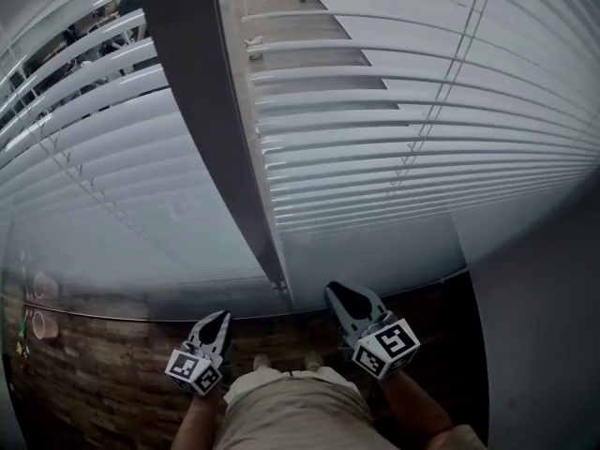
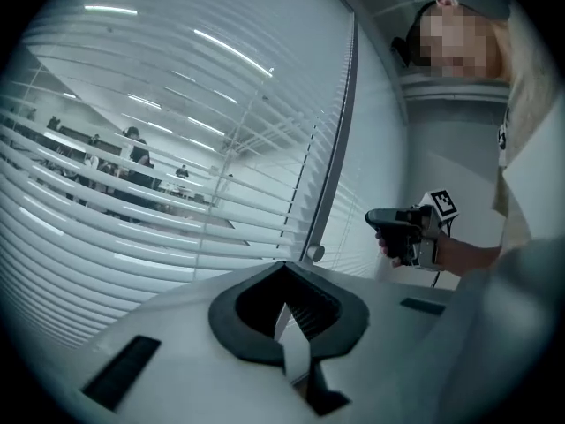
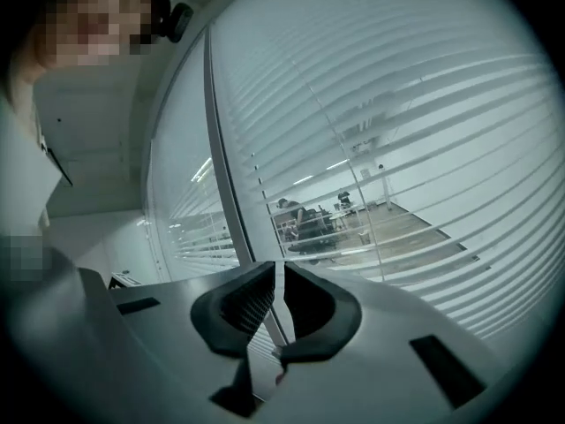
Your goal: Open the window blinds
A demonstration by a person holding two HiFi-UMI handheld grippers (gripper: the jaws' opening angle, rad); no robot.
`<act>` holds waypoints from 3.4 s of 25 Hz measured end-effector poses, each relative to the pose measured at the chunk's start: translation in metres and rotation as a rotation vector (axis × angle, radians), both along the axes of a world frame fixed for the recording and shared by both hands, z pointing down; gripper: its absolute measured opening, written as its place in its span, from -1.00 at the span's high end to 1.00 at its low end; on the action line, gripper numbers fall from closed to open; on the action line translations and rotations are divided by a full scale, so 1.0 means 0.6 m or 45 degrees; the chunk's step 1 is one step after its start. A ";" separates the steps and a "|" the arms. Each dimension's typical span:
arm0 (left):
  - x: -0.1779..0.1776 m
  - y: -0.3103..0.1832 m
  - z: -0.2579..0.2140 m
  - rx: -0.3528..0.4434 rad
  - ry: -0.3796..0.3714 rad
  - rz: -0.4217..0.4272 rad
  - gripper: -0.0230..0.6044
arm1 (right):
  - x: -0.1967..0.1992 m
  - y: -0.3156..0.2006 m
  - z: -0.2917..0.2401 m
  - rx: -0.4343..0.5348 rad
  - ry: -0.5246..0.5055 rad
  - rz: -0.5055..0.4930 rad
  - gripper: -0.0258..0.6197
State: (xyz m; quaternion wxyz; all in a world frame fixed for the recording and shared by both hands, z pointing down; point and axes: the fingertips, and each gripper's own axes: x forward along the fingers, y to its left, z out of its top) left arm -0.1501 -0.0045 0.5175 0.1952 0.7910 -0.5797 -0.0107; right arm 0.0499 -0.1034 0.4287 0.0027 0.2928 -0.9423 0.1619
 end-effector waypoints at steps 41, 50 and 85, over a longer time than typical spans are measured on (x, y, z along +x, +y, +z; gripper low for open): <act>0.108 0.025 0.069 -0.001 0.014 -0.066 0.89 | 0.060 0.020 0.121 -0.077 0.249 -0.292 0.69; 0.114 0.021 -0.039 0.000 -0.066 -0.023 0.89 | 0.059 0.035 0.058 -0.065 0.430 -0.406 0.70; 0.132 0.033 0.148 -0.121 0.015 -0.094 0.89 | 0.062 0.055 0.195 0.020 0.420 -0.365 0.78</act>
